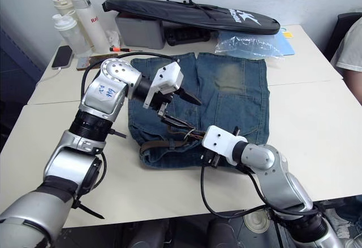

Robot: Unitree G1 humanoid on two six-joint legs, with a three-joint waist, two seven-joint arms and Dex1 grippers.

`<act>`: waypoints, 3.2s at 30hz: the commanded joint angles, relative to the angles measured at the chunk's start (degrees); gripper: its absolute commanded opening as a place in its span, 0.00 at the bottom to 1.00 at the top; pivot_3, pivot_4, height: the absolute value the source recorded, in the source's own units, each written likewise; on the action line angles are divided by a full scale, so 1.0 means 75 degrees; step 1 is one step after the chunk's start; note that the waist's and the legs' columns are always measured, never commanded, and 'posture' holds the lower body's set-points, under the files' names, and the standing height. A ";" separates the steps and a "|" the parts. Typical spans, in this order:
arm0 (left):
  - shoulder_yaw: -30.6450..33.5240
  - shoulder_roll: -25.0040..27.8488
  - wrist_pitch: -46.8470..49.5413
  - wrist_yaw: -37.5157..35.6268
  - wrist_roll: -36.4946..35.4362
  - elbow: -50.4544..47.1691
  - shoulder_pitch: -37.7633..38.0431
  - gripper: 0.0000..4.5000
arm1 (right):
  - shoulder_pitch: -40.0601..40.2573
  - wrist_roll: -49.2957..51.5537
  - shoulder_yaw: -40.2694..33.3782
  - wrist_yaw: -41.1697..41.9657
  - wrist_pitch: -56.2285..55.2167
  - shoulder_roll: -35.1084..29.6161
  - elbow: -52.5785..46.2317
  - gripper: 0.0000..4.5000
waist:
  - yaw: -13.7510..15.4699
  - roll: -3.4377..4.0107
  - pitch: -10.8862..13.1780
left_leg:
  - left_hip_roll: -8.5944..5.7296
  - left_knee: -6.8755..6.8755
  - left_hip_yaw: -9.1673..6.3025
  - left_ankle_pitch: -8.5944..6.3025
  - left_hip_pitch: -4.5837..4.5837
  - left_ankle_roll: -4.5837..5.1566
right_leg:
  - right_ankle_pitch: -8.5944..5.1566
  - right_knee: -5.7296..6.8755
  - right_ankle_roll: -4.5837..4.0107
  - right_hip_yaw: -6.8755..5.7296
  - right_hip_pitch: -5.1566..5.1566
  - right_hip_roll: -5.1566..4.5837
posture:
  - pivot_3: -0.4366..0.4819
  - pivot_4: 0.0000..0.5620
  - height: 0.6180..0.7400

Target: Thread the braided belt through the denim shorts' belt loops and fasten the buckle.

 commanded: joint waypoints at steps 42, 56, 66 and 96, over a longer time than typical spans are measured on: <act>0.1047 0.3105 0.3744 0.2162 -0.2668 -0.4984 0.3831 1.00 | -0.1247 0.2813 -0.0445 0.0790 0.0656 -0.1216 0.0847 0.26 | 0.0007 0.0002 -0.0001 | 0.0009 -0.0011 0.0004 -0.0008 0.0002 0.0012 | -0.0013 -0.0050 -0.0025 0.0095 0.0000 -0.0024 | 0.48 0.27 1.00; 0.1123 0.3369 0.3819 0.2726 -0.3204 -0.5253 0.4018 1.00 | -0.1510 0.2419 0.0191 0.0498 0.0581 -0.1011 0.1585 0.26 | 0.0002 0.0002 -0.0001 | 0.0013 -0.0024 0.0008 -0.0008 0.0004 0.0009 | -0.0014 -0.0065 -0.0029 0.0096 -0.0001 -0.0036 | 0.48 0.27 1.00; 0.1083 0.3499 0.3721 0.2833 -0.3357 -0.5161 0.3967 1.00 | -0.1458 0.3264 -0.0501 0.0597 0.1462 -0.0968 0.1293 0.26 | 0.0008 0.0002 -0.0001 | 0.0013 -0.0026 0.0008 -0.0008 0.0005 0.0009 | -0.0014 -0.0067 -0.0030 0.0097 -0.0001 -0.0036 | 0.48 0.27 1.00; 0.0852 0.3542 0.3420 0.2716 -0.3242 -0.4795 0.3669 1.00 | -0.1197 0.2266 0.0320 0.0639 0.0289 -0.1713 0.1762 0.26 | 0.0007 0.0001 0.0000 | 0.0013 -0.0041 0.0012 -0.0009 0.0004 0.0008 | -0.0014 -0.0084 -0.0031 0.0095 -0.0002 -0.0032 | 0.48 0.27 1.00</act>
